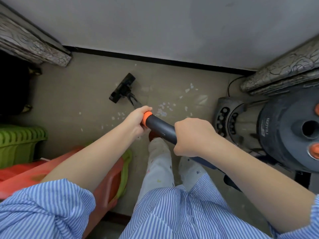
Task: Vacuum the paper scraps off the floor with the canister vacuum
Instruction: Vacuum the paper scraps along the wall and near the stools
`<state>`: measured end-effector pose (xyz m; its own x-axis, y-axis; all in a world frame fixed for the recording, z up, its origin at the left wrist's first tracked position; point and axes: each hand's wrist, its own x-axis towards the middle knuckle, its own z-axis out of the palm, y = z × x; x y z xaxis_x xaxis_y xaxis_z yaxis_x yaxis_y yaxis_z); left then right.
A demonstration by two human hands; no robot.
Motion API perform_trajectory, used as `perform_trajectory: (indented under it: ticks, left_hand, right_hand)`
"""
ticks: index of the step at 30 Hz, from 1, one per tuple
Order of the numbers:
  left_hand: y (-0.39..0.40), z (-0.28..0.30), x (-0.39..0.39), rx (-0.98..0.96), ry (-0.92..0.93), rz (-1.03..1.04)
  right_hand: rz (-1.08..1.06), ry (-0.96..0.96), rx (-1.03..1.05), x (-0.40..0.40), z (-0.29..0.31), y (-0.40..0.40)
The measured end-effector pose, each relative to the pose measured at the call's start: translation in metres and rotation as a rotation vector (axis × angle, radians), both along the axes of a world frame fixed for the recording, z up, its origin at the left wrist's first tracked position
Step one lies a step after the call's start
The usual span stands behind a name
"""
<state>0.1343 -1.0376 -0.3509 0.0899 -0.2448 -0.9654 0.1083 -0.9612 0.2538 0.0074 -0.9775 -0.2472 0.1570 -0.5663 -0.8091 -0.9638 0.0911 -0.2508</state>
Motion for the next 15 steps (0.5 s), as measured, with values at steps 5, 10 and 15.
perform_trajectory:
  ticks: [5, 10, 15]
  left_hand:
    - [-0.055, -0.011, 0.026, -0.062, -0.028, -0.040]
    - [-0.107, -0.025, 0.039, -0.070, -0.030, -0.111]
    - [-0.126, -0.026, 0.035, -0.061, -0.032, -0.179]
  right_hand:
    - [-0.057, -0.009, -0.022, 0.030, -0.019, -0.049]
    - [-0.121, 0.002, -0.021, 0.050, -0.036, -0.093]
    - [-0.175, 0.005, -0.009, 0.051, -0.039, -0.112]
